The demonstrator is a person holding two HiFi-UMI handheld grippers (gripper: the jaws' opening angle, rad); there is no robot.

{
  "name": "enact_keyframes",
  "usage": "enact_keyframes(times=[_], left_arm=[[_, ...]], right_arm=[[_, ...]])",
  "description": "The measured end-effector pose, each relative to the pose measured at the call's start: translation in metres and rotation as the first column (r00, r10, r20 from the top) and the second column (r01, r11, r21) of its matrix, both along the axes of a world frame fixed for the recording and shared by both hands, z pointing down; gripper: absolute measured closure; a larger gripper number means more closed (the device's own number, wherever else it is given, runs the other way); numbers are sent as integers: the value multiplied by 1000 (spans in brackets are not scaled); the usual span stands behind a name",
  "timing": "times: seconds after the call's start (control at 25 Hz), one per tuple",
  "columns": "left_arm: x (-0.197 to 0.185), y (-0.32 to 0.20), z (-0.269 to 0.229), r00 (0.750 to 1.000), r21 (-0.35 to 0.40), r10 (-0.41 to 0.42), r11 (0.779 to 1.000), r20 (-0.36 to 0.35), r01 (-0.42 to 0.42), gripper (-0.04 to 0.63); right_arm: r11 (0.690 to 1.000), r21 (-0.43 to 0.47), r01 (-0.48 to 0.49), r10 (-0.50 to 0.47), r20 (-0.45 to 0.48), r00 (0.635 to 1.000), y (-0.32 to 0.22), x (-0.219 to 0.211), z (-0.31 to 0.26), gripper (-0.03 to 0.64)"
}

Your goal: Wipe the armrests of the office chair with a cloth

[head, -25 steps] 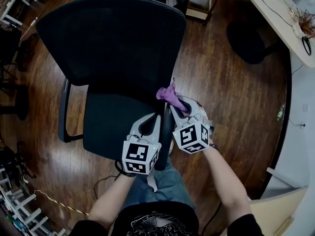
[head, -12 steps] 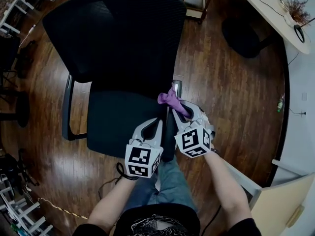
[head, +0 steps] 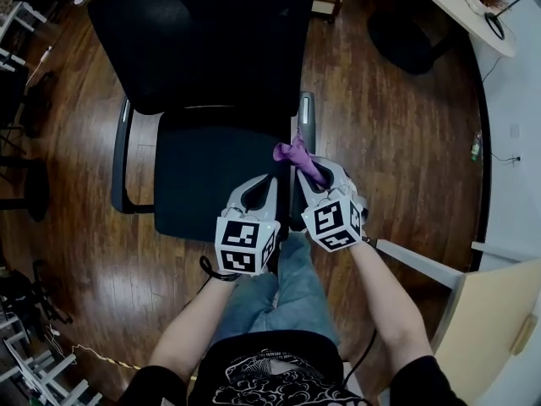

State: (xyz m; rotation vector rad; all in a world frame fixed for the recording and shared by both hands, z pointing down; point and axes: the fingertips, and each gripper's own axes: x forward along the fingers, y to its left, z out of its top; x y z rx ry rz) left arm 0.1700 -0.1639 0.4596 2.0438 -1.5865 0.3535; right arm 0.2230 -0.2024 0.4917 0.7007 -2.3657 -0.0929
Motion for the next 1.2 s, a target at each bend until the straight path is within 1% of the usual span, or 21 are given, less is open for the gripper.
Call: enact_keyframes(times=[0.28, 0.52, 0.76, 1.0, 1.12, 1.2], left_arm=[[-1, 42, -5, 999, 7, 33, 999, 3, -33, 591], [-3, 74, -6, 999, -2, 45, 999, 4, -45, 591], [-1, 93, 4, 1000, -15, 24, 1000, -17, -24, 591], [7, 102, 13, 1000, -1, 0, 1000, -18, 0, 592], [11, 105, 16, 999, 18, -20, 1000, -33, 21, 591], [15, 113, 22, 999, 15, -31, 999, -39, 32, 591]], right_arm=[[998, 0, -63, 63, 8, 998, 53, 10, -6, 543], [993, -21, -119, 120, 20, 993, 92, 19, -11, 543], [985, -45, -165, 167, 44, 985, 125, 27, 0, 543], [975, -61, -213, 219, 106, 970, 149, 38, 17, 543], [968, -59, -243, 249, 152, 956, 154, 39, 24, 543], [961, -66, -270, 277, 179, 944, 162, 38, 31, 543]])
